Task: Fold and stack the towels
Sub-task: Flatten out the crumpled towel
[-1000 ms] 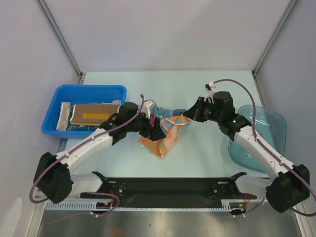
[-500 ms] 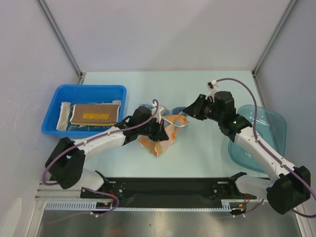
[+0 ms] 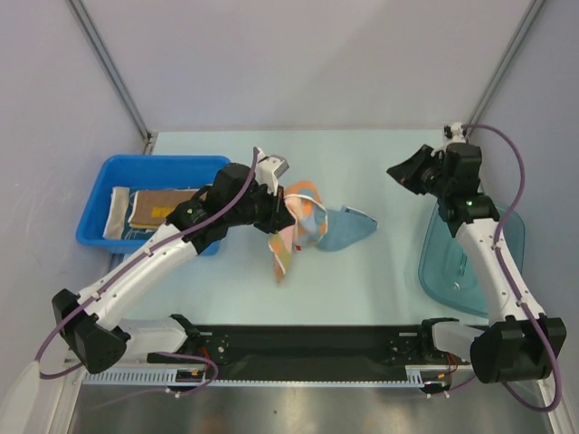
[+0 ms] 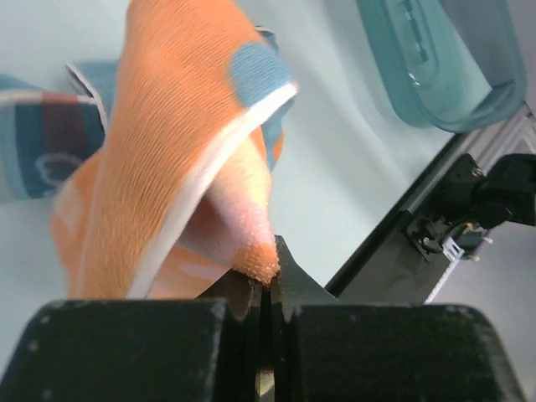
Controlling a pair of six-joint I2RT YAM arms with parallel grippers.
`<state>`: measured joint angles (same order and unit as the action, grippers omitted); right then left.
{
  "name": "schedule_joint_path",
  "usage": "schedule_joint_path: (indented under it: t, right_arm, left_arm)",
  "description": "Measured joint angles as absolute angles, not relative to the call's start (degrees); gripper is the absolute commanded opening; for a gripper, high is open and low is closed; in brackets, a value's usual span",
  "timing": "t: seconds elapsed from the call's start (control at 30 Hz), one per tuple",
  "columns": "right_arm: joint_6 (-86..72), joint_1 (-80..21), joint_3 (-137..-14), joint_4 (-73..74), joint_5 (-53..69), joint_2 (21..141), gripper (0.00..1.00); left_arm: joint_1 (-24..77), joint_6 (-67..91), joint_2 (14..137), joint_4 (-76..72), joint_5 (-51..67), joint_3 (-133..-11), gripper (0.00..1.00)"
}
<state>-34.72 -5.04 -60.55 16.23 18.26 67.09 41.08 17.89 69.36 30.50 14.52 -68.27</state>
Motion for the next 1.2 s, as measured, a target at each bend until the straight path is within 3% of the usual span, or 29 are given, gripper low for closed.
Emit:
schedule_joint_path:
  t: [0.23, 0.5, 0.67, 0.77, 0.87, 0.9, 0.97, 1.0, 1.03, 1.2]
  right_arm:
    - [-29.4, -8.0, -70.4, 21.8, 12.8, 72.0, 0.72]
    - [-21.3, -17.5, -63.5, 24.7, 8.5, 90.1, 0.84]
    - [-14.5, -21.3, -64.4, 24.2, 4.0, 97.4, 0.85]
    - [-10.7, -22.9, -66.5, 23.5, 0.6, 102.3, 0.8]
    - [-8.6, -23.9, -67.1, 23.2, -2.5, 105.8, 0.59]
    - [-8.4, -24.1, -67.3, 23.1, -3.2, 106.0, 0.41]
    - [-8.2, -24.5, -67.4, 22.5, -4.0, 106.0, 0.26]
    - [-8.4, -24.7, -67.4, 22.3, -4.3, 106.0, 0.05]
    - [-8.3, -24.8, -67.4, 22.2, -4.7, 106.0, 0.0]
    - [-10.7, -24.8, -69.2, 26.0, -7.6, 105.2, 0.0]
  left_arm:
    - [40.1, 16.4, 69.8, 38.5, 7.5, -75.1, 0.0]
    - [38.5, 15.8, 68.5, 41.8, 3.6, -75.8, 0.0]
    - [38.3, 15.8, 66.0, 42.8, 2.7, -75.8, 0.0]
    - [38.3, 15.9, 64.8, 43.1, 2.7, -76.2, 0.0]
    - [38.3, 15.9, 64.1, 43.0, 2.6, -76.7, 0.0]
    - [38.3, 15.9, 63.8, 43.0, 2.5, -76.7, 0.0]
    - [38.3, 16.0, 63.4, 43.1, 2.1, -76.8, 0.0]
    - [38.3, 16.0, 63.1, 43.1, 1.8, -76.8, 0.0]
    - [38.2, 16.0, 62.9, 43.2, 1.7, -76.9, 0.0]
    - [38.1, 16.0, 61.8, 42.9, 1.5, -77.6, 0.0]
